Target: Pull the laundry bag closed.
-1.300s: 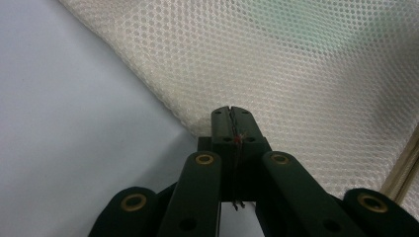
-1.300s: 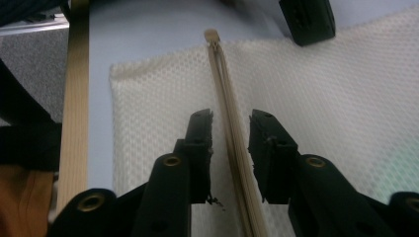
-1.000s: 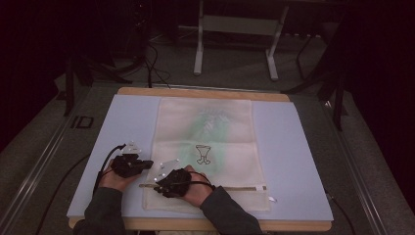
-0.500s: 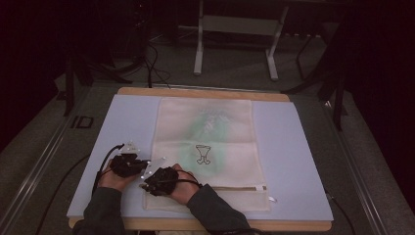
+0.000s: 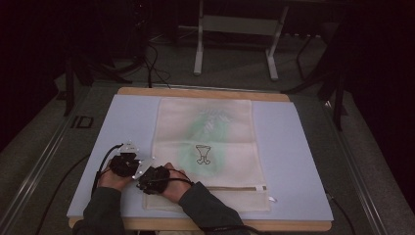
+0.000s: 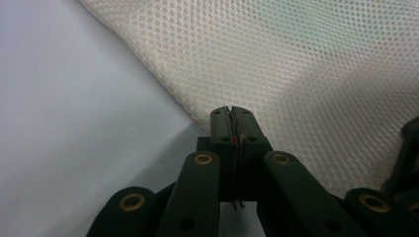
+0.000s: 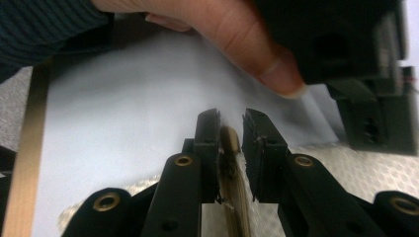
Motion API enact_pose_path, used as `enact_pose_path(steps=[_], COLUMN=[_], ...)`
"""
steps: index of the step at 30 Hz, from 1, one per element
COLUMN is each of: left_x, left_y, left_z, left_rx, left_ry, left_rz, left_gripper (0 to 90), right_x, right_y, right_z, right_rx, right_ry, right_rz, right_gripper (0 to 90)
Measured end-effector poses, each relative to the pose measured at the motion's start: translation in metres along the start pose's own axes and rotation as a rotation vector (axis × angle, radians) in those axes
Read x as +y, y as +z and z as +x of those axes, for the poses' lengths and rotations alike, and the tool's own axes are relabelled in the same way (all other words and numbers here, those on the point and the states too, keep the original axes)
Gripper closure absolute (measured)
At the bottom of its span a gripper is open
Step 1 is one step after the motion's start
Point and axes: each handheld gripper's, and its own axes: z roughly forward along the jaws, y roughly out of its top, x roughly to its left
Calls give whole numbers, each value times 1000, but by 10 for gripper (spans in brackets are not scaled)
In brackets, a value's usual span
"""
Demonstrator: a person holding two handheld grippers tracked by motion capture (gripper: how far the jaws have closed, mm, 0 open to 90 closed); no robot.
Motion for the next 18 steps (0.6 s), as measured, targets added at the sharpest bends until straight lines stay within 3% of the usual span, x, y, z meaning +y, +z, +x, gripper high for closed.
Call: enact_pose_path(steps=[6, 13, 18], left_x=[0, 0, 0], left_y=[0, 0, 0], left_z=[1, 0, 0], left_rx=[-4, -3, -2], left_ry=[-2, -2, -4], left_rz=[-3, -5, -2], left_gripper=[889, 889, 889], right_x=[0, -5, -4], right_y=[1, -8, -16], right_z=[1, -4, -5], right_rx=[-6, 35, 41], right_ry=[5, 51, 48], right_rz=[-12, -92, -107], right_gripper=[811, 811, 811])
